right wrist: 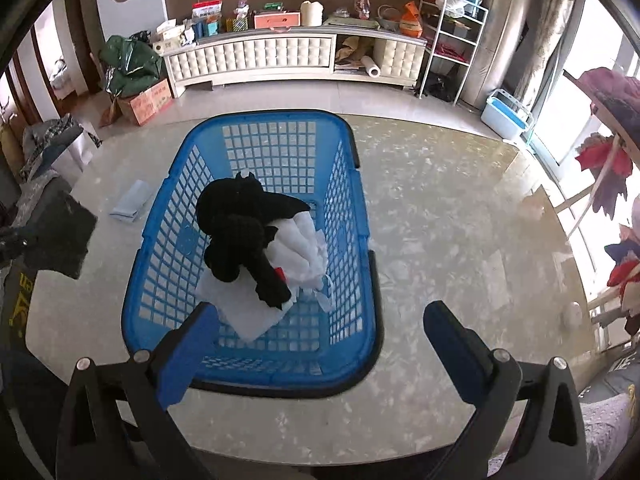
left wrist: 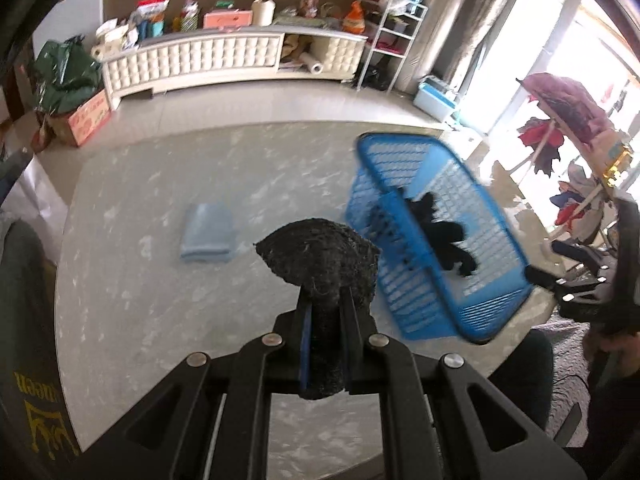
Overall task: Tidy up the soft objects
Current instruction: 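Carry the black fuzzy mat into the basket and open the left tool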
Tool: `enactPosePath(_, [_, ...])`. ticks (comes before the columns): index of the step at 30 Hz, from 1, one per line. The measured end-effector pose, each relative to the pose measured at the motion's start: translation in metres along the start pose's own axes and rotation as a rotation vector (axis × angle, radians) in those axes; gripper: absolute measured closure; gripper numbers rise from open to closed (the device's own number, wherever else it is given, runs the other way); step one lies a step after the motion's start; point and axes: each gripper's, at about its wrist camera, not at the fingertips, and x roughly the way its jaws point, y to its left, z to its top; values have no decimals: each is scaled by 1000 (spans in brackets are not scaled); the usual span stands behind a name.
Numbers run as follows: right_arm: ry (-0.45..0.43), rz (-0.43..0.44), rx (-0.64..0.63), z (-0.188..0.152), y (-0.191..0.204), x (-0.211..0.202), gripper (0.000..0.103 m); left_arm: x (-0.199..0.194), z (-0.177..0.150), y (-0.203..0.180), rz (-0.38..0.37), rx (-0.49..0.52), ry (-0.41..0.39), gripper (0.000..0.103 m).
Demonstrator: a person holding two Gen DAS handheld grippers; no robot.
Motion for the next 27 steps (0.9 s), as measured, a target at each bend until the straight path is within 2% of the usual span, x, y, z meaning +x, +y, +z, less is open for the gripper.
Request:
enactPosePath(10, [-13, 43, 17, -18, -11, -6, 0, -17, 18, -76, -79, 90, -19, 93])
enactPosePath(20, [-26, 70, 80, -26, -44, -11, 0, 31, 29, -152, -114, 219, 91, 93])
enactPosePath(27, [-17, 81, 90, -29, -57, -8, 0, 70, 26, -180, -104, 264, 171, 93])
